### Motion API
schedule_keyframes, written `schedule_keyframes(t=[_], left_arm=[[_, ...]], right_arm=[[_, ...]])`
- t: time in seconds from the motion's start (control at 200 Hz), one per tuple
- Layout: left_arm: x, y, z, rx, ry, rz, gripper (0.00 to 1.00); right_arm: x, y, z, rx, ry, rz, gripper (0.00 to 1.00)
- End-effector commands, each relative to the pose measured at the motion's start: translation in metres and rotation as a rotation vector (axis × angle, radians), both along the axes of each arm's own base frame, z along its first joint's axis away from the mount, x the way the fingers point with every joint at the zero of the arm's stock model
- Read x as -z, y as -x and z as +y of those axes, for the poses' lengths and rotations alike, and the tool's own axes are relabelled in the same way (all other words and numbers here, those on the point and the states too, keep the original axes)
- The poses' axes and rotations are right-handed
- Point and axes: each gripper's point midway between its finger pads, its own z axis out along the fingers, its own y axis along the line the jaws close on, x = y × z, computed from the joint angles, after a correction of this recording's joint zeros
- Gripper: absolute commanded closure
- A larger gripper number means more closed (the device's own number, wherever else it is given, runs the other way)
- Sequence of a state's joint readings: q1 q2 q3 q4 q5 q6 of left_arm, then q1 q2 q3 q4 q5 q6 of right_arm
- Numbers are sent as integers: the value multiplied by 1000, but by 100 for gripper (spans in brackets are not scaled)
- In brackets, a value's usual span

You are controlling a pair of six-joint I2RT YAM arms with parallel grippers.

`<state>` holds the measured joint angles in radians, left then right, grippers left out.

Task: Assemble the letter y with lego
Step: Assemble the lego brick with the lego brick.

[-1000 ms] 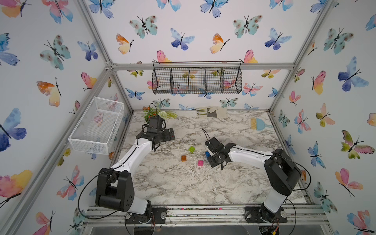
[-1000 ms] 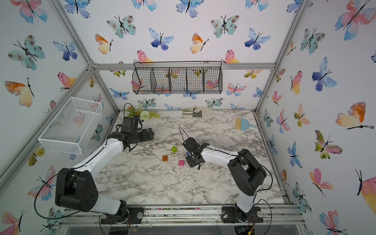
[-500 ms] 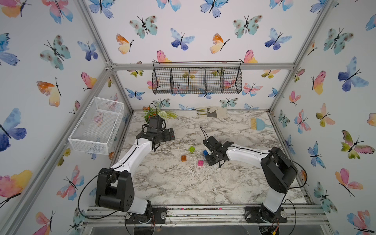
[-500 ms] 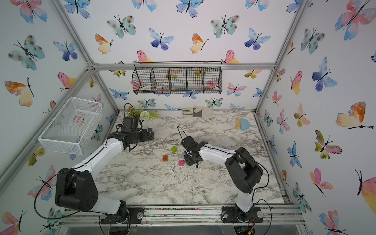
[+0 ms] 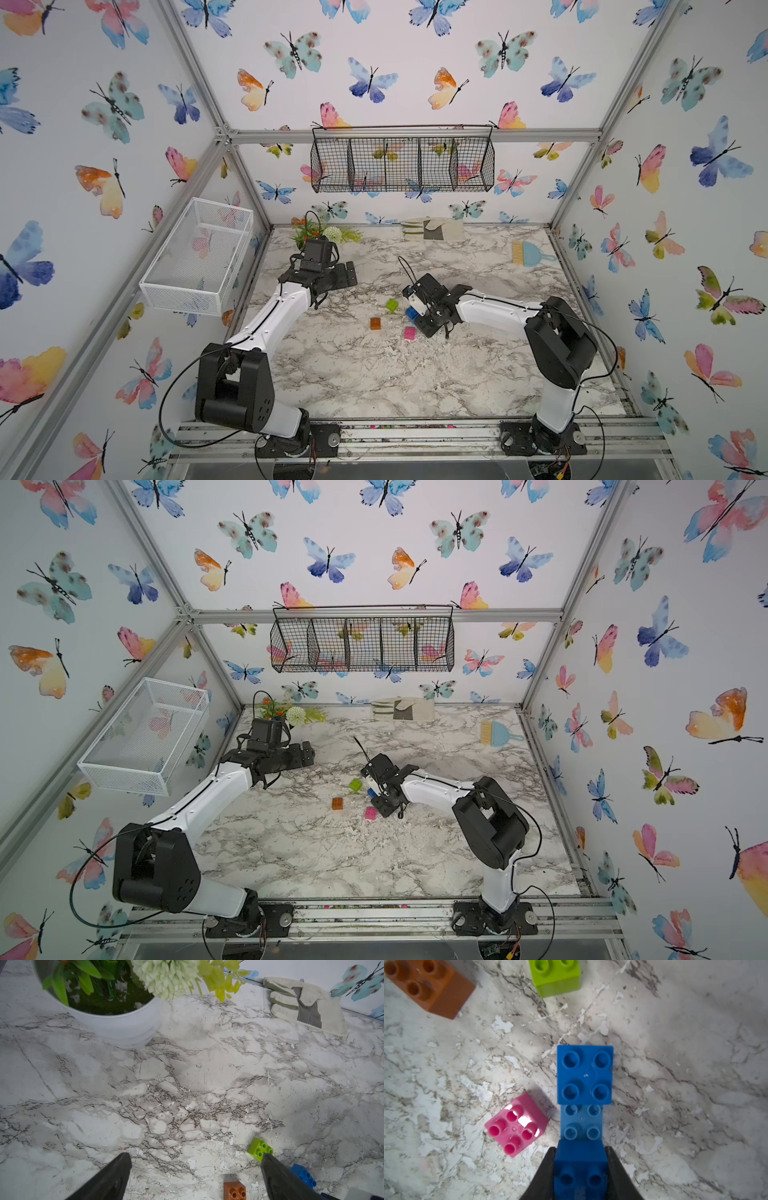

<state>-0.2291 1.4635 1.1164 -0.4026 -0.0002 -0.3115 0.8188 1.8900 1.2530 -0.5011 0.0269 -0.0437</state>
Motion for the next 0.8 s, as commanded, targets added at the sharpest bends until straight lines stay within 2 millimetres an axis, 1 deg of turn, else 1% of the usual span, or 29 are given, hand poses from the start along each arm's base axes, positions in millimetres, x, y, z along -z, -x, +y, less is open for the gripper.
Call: schedule_keyframes(t=[0.0,0.08,0.115,0.24,0.365,0.531,0.641,0.796], left_arm=[[-15,-4,3,-15,-10,-36,2],[-15,-4,2,-14,-8,-35,2],[-16,-5,2,-14,-6,-37,2],[-15,-5,1,-11,-3,-34,2],[-16,-5,2,-11,-6,-35,2],[-13,-5,0,-7,0,-28,2],[-13,-5,1,-10,-4,-27,1],[-14,-5,2,-12,-4,-30,2]], right_arm=[[56,34,-28,-135,181,167,91],[56,39,-27,-203,176,183,90],[57,38,-29,-207,183,181,90],[58,35,-38,-176,206,182,89],[53,42,-45,-145,139,218,88],[49,47,-59,-131,132,264,88],[49,49,-57,-131,119,288,88],[46,38,-54,-103,122,254,88]])
